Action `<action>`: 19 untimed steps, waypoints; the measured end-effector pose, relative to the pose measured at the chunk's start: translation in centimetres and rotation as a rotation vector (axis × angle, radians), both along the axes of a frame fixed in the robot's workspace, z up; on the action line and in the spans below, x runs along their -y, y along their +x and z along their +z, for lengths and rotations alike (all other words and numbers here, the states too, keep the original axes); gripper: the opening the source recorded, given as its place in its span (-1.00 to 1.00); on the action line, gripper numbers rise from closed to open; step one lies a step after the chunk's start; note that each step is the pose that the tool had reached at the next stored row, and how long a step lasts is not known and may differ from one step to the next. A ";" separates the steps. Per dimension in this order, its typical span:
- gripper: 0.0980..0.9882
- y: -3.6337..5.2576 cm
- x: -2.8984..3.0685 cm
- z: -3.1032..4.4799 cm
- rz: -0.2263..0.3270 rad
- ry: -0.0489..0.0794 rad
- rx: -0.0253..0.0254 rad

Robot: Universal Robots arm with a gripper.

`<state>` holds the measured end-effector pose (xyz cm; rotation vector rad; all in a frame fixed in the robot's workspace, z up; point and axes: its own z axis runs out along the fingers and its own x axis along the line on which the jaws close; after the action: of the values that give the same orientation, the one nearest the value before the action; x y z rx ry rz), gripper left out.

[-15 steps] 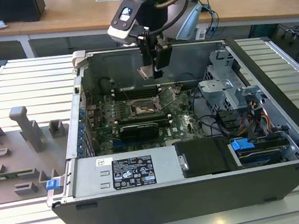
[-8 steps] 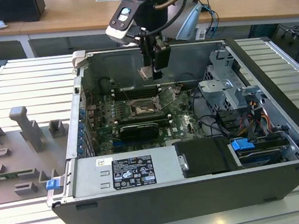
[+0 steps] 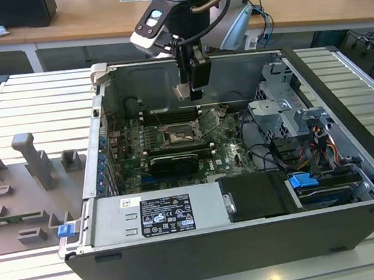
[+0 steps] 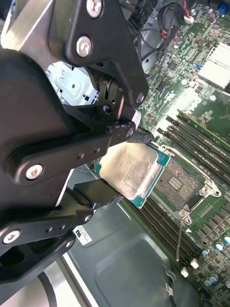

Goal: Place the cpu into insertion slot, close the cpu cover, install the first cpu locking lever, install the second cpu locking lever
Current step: 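Place the cpu into insertion slot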

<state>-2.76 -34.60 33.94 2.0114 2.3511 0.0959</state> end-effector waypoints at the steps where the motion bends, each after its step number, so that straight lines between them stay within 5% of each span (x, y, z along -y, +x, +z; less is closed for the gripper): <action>1: 0.00 0.00 0.00 -0.01 -0.006 0.000 0.0000; 8: 0.00 0.00 0.00 -0.15 -0.051 -0.001 -0.0001; 19: 0.00 0.00 0.00 -1.42 -0.152 -0.003 -0.0012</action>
<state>-2.76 -34.60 32.52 2.1801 2.1884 0.0857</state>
